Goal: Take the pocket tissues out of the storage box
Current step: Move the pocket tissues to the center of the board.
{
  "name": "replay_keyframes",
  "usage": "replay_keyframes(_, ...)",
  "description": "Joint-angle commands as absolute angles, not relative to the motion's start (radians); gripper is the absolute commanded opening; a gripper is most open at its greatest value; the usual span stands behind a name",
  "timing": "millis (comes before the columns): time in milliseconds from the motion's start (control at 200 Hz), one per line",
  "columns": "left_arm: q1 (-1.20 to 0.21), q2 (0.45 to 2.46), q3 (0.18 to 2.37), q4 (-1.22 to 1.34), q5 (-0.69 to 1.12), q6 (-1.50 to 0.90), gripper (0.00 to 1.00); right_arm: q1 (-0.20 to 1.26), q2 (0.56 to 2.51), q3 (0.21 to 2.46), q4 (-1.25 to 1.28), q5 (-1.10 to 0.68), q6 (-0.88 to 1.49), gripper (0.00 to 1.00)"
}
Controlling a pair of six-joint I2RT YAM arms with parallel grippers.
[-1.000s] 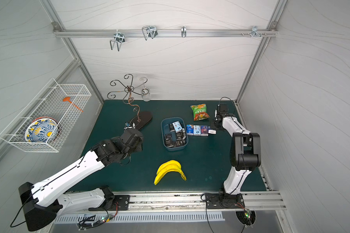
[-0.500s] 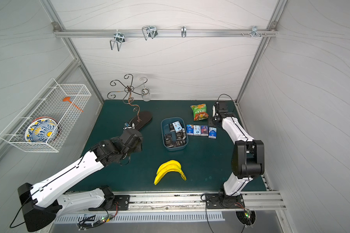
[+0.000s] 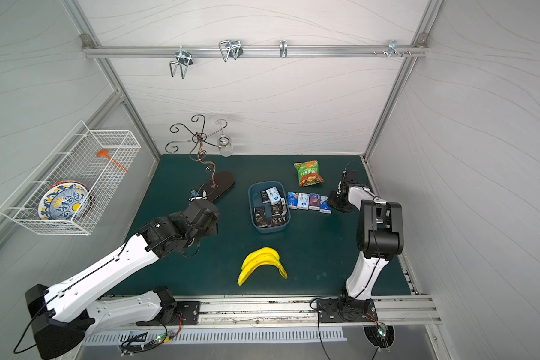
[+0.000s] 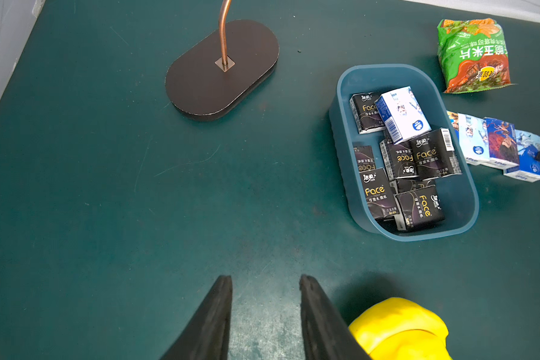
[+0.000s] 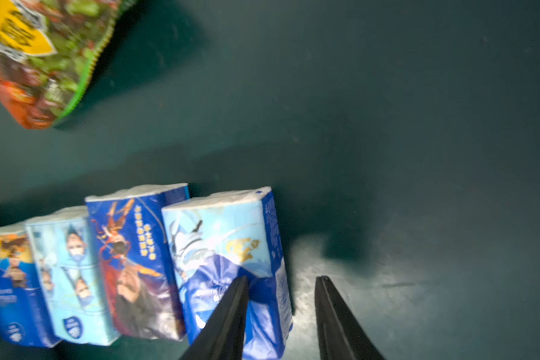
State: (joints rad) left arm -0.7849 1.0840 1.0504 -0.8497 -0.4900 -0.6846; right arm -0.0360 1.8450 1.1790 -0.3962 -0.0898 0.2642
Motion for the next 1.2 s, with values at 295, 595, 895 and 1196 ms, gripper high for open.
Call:
replay_keyframes(295,-0.789,1.108,1.081,-0.823,-0.508,-0.679,0.41,-0.045,1.906,1.23,-0.4,-0.115,0.242,0.4)
replay_keyframes(595,-0.79,1.108,1.08,-0.825,-0.511,-0.681,0.4,-0.043,1.889,1.242,-0.41,-0.104,0.241,0.41)
replay_keyframes(895,-0.791,1.102,1.076,-0.825,-0.503,-0.687,0.4,-0.038,1.838,1.288,-0.453,-0.091,0.221,0.43)
replay_keyframes(1196,-0.791,1.103,1.078,-0.825,-0.503,-0.689,0.4,0.002,1.783,1.293,-0.469,-0.083,0.208,0.43)
